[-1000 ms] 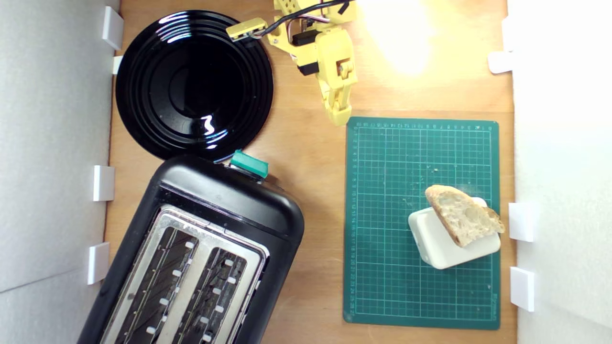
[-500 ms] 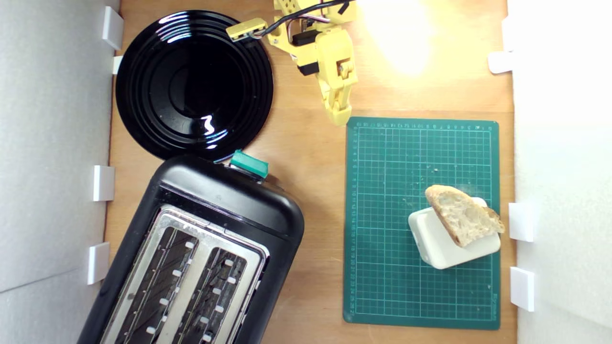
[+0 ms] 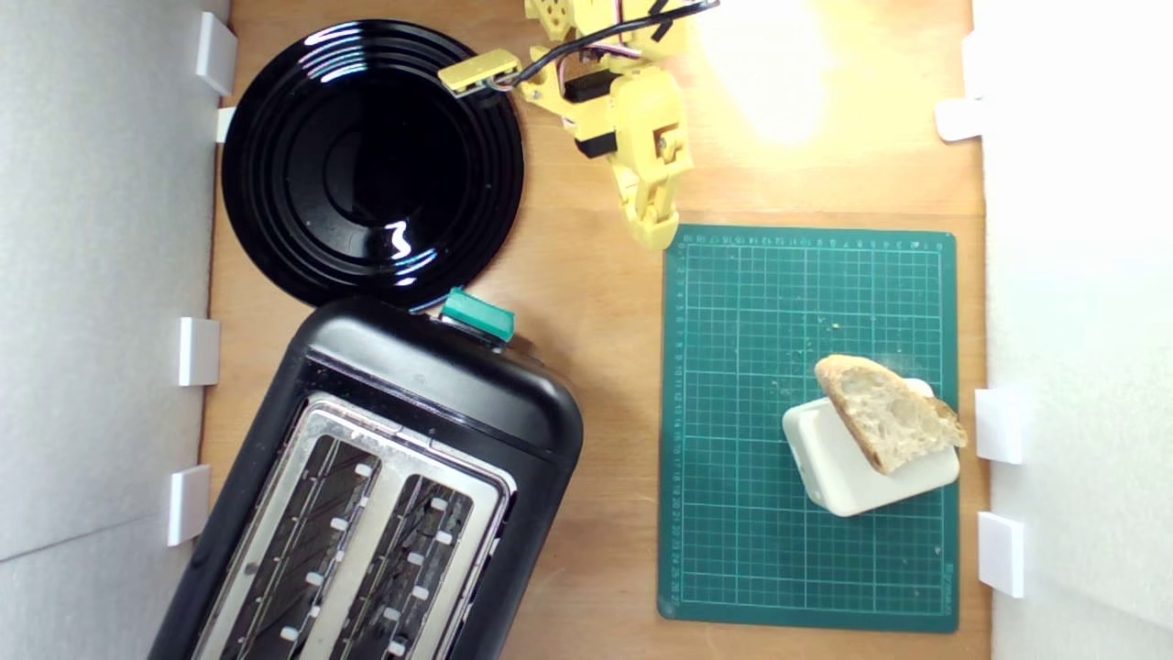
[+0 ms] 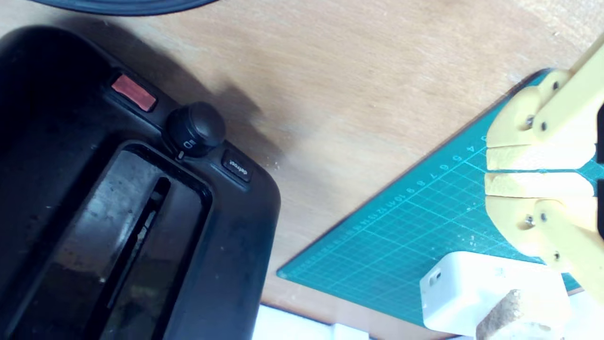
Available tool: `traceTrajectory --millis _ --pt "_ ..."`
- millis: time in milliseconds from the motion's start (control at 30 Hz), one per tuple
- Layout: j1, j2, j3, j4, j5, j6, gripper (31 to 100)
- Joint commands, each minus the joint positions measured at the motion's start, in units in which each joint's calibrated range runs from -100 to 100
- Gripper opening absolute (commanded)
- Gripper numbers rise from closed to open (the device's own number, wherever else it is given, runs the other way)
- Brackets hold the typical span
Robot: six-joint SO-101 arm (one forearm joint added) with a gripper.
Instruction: Pick bread and place in toaster
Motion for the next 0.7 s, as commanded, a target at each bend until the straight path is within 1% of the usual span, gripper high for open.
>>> traceTrajectory --millis 0,233,333,400,433,533,667 --pt "-2.61 2.86 -0.6 -0.79 -5.56 0.29 42.2" --pt "-3.98 14.76 -0.51 -4.96 -17.93 0.7 42.3" --pt "-6.64 20.66 -0.51 -4.96 -23.81 0.76 42.3" --pt "-7.69 23.82 -0.6 -4.96 -27.57 0.44 42.3" --pt "-8.9 26.24 -0.51 -4.96 -31.24 0.34 42.3" --pt "-10.67 29.73 -0.51 -4.96 -35.08 0.34 42.2" --pt "-11.88 33.89 -0.42 -4.96 -39.17 0.29 42.2"
